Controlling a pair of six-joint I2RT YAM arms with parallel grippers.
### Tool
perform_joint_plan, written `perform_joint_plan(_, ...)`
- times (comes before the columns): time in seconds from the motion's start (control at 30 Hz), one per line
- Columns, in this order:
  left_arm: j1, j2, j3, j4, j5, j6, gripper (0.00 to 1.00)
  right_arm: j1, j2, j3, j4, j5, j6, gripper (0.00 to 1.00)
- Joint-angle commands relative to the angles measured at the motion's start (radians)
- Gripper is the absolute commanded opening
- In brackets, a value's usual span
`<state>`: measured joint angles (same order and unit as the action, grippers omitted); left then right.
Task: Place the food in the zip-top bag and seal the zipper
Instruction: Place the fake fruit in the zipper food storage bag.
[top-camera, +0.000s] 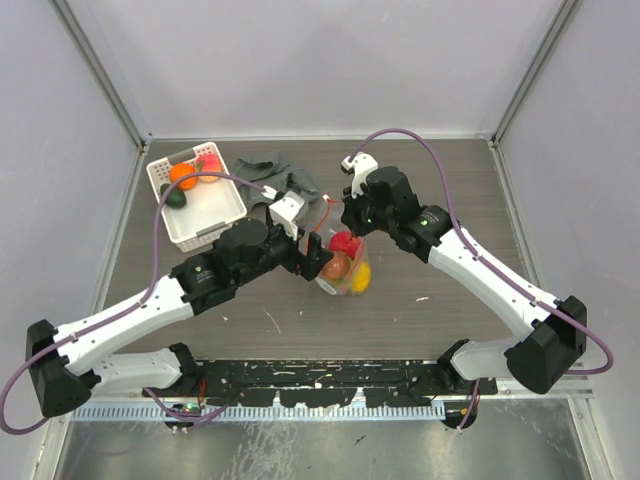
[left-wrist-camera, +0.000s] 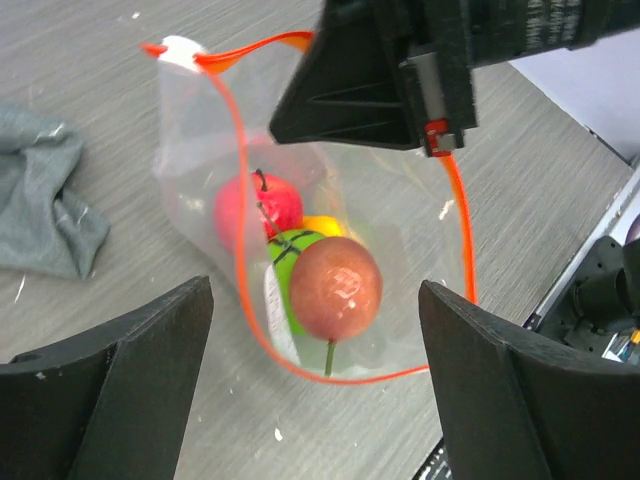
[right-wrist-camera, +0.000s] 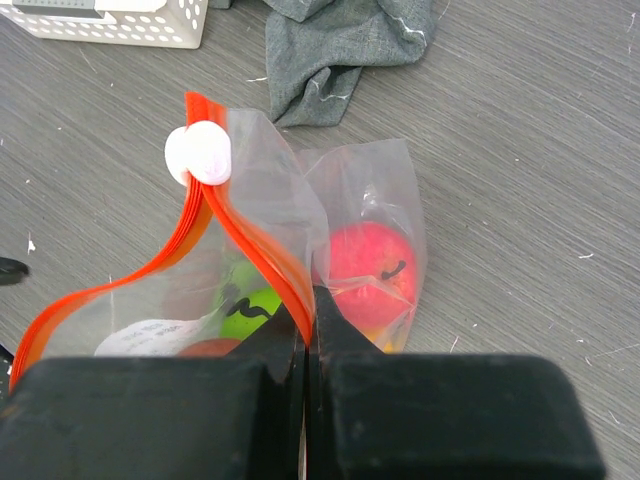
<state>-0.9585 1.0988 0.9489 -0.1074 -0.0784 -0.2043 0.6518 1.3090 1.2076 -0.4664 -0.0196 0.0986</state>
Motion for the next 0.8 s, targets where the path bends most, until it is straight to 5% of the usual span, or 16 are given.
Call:
perform_joint_plan(0.0,-0.003,-0.051,0.066,-0.173,-0.129,-0.142,0.84,0.003,-0.029,0.010,0.069,0.009,0.013,0.01)
perform_joint_plan(0.27,-0.002,0.003,0.099,-0.271,-0.153,-0.272,0.76,0.003,-0.027,0.008,0.071,0.009,0.015,0.01)
perform_joint_plan(0.47,-0.003,0.073,0.128,-0.247,-0.083,-0.303,0.58,0.003,-0.016,0.006,0.073,0.010,0.016,0.01)
perform_joint_plan(0.77,-0.002,0.090,0.173,-0.238,-0.029,-0.348,0.00,0.002,-0.001,0.014,0.076,0.064,0.000,0.02)
